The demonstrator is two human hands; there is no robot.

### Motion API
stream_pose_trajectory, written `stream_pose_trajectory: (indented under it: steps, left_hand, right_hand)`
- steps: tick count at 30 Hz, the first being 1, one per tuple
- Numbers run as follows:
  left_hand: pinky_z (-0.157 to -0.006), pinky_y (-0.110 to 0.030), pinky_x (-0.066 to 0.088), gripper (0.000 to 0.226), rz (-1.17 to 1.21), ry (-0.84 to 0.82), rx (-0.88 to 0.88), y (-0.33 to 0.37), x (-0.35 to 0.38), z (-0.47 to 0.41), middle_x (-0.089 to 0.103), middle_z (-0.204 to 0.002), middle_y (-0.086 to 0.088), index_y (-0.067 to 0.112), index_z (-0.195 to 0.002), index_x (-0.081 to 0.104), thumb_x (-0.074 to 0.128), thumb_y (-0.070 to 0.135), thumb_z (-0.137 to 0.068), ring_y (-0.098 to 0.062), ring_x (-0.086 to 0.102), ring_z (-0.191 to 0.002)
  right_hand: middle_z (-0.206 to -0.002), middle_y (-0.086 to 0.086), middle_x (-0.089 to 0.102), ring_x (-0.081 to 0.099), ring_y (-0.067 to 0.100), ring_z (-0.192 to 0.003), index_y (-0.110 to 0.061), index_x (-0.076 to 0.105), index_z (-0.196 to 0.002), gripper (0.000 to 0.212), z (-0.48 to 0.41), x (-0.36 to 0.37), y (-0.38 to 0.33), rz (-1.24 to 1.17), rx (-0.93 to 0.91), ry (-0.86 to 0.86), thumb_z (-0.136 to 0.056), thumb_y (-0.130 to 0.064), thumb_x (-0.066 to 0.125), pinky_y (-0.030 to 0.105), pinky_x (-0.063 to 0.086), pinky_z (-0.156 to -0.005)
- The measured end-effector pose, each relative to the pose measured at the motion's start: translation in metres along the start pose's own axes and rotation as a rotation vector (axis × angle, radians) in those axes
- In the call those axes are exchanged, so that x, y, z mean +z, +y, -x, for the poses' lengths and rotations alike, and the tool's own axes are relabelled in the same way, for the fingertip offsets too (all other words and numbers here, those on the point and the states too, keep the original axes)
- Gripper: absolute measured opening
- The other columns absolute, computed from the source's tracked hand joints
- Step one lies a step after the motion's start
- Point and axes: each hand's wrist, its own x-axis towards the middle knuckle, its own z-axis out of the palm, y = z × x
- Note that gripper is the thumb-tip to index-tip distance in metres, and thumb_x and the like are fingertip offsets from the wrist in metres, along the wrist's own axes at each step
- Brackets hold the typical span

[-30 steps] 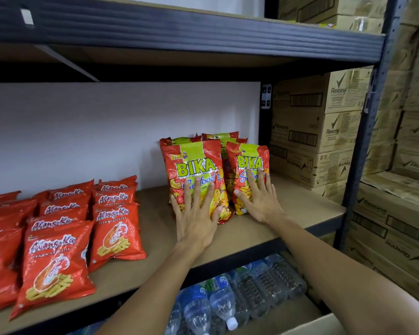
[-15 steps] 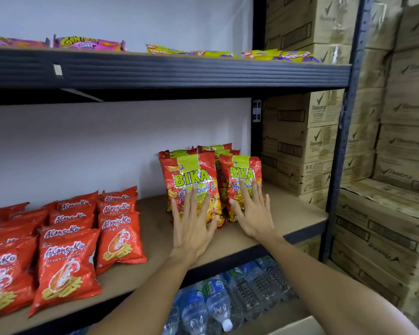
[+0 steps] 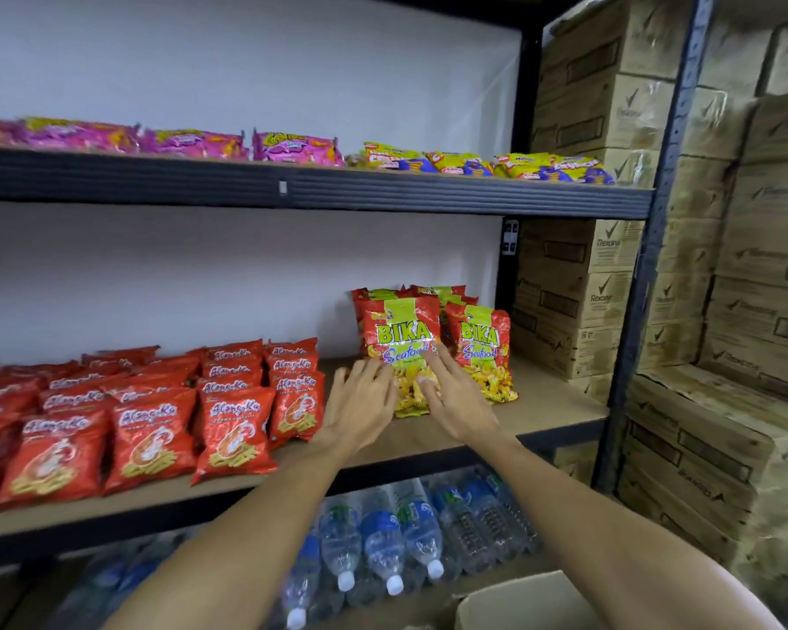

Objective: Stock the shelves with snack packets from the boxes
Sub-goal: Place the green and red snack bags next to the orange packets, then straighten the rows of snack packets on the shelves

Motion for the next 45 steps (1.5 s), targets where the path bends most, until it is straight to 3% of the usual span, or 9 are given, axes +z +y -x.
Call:
stream_pose_trajectory:
  steps: [7,11,14,18,23,26,35,41,45]
  left_hand:
    - [-0.090,-0.040,0.041,0.040,-0.045,0.122,0.035,-0.041,-0.077,0.020,0.061,-0.114,0.004,0.023,-0.114,0.058,0.024,0.041,-0.101,-0.019,0.055,-0.104]
    - [-0.093,-0.042,0.041,0.038,-0.003,0.033,0.039,-0.057,-0.099,0.039,0.061,-0.118,0.000,0.021,-0.118,0.055,0.028,0.040,-0.102,-0.022,0.055,-0.111]
    - [-0.088,-0.042,0.043,0.032,0.057,-0.026,0.067,-0.072,-0.104,0.055,0.064,-0.113,-0.004,0.017,-0.117,0.058,0.036,0.035,-0.104,-0.026,0.057,-0.107]
    - [-0.078,-0.044,0.048,0.030,0.138,-0.069,0.073,-0.093,-0.091,0.078,0.066,-0.097,-0.004,0.015,-0.100,0.060,0.036,0.034,-0.104,-0.026,0.060,-0.092]
    - [-0.075,-0.043,0.049,0.033,0.177,-0.155,0.092,-0.122,-0.077,0.071,0.059,-0.081,0.003,0.019,-0.085,0.056,0.035,0.035,-0.105,-0.019,0.055,-0.078]
    - [-0.078,-0.040,0.047,0.035,0.174,-0.204,0.135,-0.139,-0.075,0.058,0.058,-0.085,0.007,0.021,-0.091,0.059,0.032,0.039,-0.105,-0.014,0.054,-0.083]
    - [-0.064,-0.028,0.037,0.034,0.361,-0.481,0.057,-0.150,-0.152,0.019,0.046,-0.072,0.016,0.029,-0.076,0.043,0.034,0.040,-0.107,0.002,0.044,-0.065]
    - [-0.063,-0.035,0.044,0.039,0.445,-0.638,-0.076,-0.141,-0.253,-0.001,0.053,-0.069,0.005,0.029,-0.071,0.043,0.033,0.045,-0.106,-0.010,0.051,-0.064]
    - [-0.061,-0.035,0.042,0.041,0.483,-0.671,-0.118,-0.135,-0.314,-0.013,0.051,-0.067,0.002,0.028,-0.069,0.041,0.033,0.045,-0.106,-0.015,0.050,-0.063]
  right_hand:
    - [-0.167,-0.001,0.012,0.017,0.016,-0.151,-0.028,0.027,-0.156,0.053,0.001,-0.021,-0.077,-0.076,-0.153,0.037,-0.107,-0.047,0.031,0.036,0.021,-0.120]
    - [-0.160,0.002,0.033,0.029,0.017,-0.147,-0.024,0.040,-0.150,0.050,0.008,-0.010,-0.109,-0.138,-0.200,0.035,-0.106,-0.047,0.034,0.039,0.028,-0.120]
    - [-0.141,0.002,0.055,0.048,0.017,-0.131,-0.020,0.053,-0.138,0.050,0.014,0.004,-0.121,-0.157,-0.240,0.040,-0.104,-0.050,0.032,0.042,0.041,-0.109]
    - [-0.112,0.001,0.066,0.059,0.017,-0.104,-0.015,0.065,-0.117,0.048,0.022,0.029,-0.125,-0.185,-0.289,0.028,-0.103,-0.047,0.032,0.040,0.048,-0.092]
    - [-0.074,-0.005,0.054,0.050,0.011,-0.068,-0.019,0.057,-0.080,0.048,-0.001,0.053,-0.125,-0.196,-0.381,-0.024,-0.105,-0.049,0.029,0.036,0.042,-0.065]
    - [-0.064,-0.012,0.045,0.044,0.006,-0.059,-0.027,0.045,-0.070,0.042,-0.024,0.052,-0.129,-0.208,-0.449,-0.072,-0.106,-0.046,0.033,0.029,0.032,-0.058]
    - [-0.061,-0.012,0.044,0.043,0.008,-0.057,-0.028,0.041,-0.067,0.044,-0.048,-0.010,-0.161,-0.223,-0.343,-0.321,-0.106,-0.048,0.034,0.034,0.039,-0.057]
    - [-0.056,-0.011,0.040,0.041,0.009,-0.053,-0.030,0.038,-0.062,0.045,-0.051,-0.094,-0.211,-0.309,-0.217,-0.405,-0.105,-0.045,0.037,0.018,0.027,-0.053]
    - [-0.057,-0.007,0.047,0.045,0.012,-0.054,-0.021,0.050,-0.066,0.049,-0.062,-0.146,-0.248,-0.343,-0.191,-0.475,-0.106,-0.046,0.037,0.024,0.033,-0.053]
